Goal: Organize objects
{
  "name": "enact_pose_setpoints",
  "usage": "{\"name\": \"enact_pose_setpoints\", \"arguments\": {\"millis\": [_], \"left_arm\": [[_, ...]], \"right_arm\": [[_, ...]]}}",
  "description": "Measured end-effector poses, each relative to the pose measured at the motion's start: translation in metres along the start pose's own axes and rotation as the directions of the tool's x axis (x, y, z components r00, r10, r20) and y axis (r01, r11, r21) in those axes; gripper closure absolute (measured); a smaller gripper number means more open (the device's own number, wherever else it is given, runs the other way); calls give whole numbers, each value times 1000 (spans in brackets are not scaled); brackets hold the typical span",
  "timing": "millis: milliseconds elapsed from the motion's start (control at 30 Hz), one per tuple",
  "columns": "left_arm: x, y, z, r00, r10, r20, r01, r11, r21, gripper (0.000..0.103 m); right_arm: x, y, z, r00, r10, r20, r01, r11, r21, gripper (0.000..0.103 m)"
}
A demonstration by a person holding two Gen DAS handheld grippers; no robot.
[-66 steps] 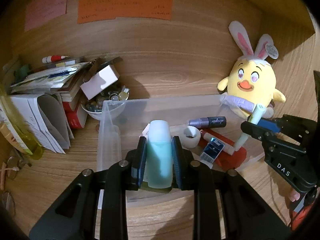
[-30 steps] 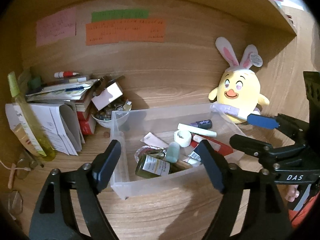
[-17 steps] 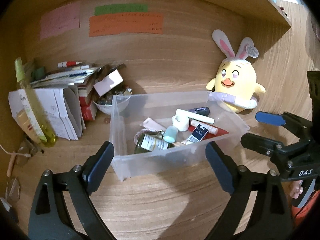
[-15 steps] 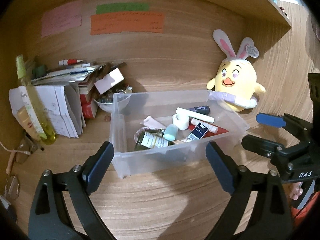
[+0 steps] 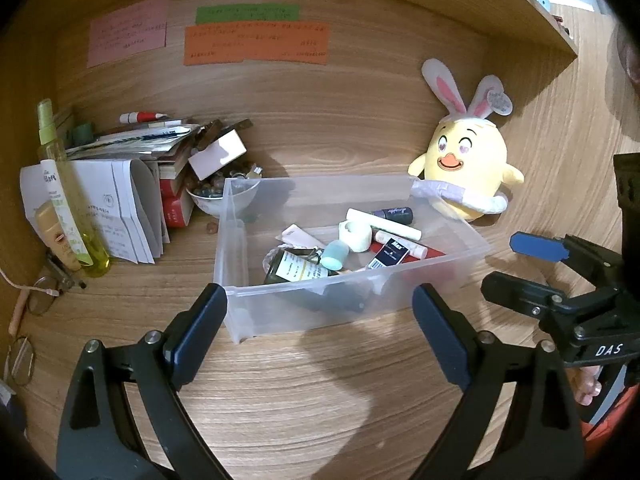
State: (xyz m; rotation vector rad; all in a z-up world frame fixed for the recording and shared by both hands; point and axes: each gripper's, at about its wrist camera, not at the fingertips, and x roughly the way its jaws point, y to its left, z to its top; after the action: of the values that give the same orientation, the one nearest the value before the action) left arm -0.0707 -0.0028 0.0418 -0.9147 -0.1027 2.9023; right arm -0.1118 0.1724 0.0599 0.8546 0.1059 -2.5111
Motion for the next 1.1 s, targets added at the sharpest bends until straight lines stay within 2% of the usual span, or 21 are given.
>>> {"name": "enact_pose_setpoints", "arguments": {"millis": [1100], "left_arm": [[-2,-3,1,1000,-22,7,22,1000,4,7]], "right_arm": [[2,1,-2,1000,-3,-6,3,1000,-5,15]]}}
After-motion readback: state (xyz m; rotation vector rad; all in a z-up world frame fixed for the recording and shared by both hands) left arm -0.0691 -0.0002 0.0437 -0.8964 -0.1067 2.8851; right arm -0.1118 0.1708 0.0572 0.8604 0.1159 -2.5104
